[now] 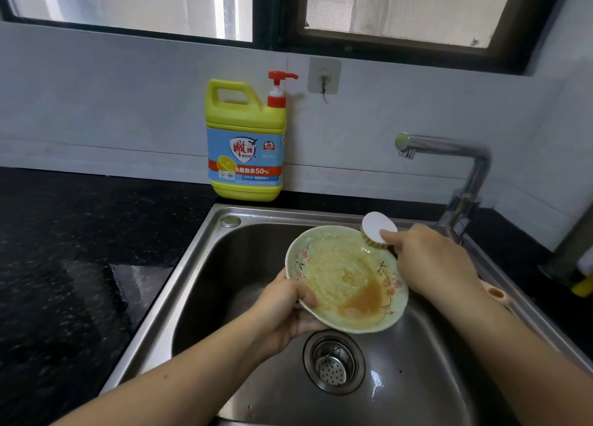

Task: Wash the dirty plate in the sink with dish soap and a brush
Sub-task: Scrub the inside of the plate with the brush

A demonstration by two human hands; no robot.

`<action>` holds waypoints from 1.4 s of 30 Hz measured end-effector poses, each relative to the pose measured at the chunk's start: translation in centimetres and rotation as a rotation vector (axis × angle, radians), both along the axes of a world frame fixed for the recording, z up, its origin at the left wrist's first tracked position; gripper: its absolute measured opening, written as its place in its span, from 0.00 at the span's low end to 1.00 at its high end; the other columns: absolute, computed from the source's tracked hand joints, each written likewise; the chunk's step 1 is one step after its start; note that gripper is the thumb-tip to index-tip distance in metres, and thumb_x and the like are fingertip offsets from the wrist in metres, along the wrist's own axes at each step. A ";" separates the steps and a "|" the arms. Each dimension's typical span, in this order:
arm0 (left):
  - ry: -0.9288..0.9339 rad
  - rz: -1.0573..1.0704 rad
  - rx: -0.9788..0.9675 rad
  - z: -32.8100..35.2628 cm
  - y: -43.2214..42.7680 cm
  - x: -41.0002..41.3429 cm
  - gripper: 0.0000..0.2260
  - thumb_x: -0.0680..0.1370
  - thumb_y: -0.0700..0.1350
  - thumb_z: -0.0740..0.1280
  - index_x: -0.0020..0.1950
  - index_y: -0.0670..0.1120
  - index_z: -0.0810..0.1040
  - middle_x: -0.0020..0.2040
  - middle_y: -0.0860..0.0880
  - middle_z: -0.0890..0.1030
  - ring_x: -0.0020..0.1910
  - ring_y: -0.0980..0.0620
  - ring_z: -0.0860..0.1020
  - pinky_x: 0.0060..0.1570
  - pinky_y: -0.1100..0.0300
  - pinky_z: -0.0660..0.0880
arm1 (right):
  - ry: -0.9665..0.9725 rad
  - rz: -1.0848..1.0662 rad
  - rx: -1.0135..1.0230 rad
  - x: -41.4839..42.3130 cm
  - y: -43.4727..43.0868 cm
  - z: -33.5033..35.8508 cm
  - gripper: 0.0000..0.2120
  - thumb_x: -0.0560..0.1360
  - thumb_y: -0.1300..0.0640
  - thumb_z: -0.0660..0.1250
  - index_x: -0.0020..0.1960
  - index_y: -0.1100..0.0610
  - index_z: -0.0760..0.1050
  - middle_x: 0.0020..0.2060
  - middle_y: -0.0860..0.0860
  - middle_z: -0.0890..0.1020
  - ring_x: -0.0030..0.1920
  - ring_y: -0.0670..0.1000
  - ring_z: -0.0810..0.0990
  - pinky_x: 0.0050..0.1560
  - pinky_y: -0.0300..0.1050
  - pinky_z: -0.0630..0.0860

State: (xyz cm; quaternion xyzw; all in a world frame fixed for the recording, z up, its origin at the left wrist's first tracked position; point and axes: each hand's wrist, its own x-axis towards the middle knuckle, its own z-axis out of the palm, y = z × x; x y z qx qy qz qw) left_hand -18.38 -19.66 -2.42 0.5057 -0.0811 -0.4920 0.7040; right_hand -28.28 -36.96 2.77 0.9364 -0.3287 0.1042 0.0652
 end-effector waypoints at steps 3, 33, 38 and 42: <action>-0.033 -0.054 0.026 -0.2 0.0 -0.2 0.24 0.71 0.25 0.56 0.58 0.48 0.72 0.50 0.41 0.80 0.40 0.40 0.84 0.35 0.47 0.82 | -0.026 0.007 0.046 0.4 -0.5 -0.8 0.25 0.79 0.58 0.58 0.71 0.38 0.63 0.51 0.50 0.74 0.47 0.52 0.76 0.40 0.44 0.70; 0.096 0.105 -0.127 -0.2 -0.1 0.5 0.18 0.76 0.29 0.58 0.58 0.49 0.72 0.52 0.40 0.80 0.42 0.39 0.83 0.35 0.45 0.82 | 0.128 0.155 -0.198 -0.2 2.6 0.6 0.18 0.79 0.58 0.57 0.67 0.46 0.69 0.43 0.50 0.64 0.47 0.54 0.77 0.37 0.44 0.68; 0.160 0.088 -0.149 -0.6 -0.2 0.1 0.11 0.82 0.43 0.56 0.64 0.50 0.70 0.52 0.38 0.81 0.45 0.37 0.83 0.39 0.39 0.80 | 0.106 0.160 -0.164 0.3 3.6 -0.2 0.20 0.78 0.60 0.56 0.69 0.46 0.65 0.48 0.52 0.69 0.48 0.56 0.77 0.37 0.46 0.67; 0.178 0.047 -0.134 -1.2 -0.5 -0.1 0.14 0.83 0.49 0.54 0.66 0.49 0.70 0.53 0.39 0.83 0.45 0.38 0.84 0.40 0.40 0.80 | 0.099 0.278 -0.019 0.8 4.3 -0.7 0.25 0.80 0.58 0.54 0.73 0.40 0.58 0.50 0.50 0.69 0.52 0.56 0.76 0.45 0.47 0.70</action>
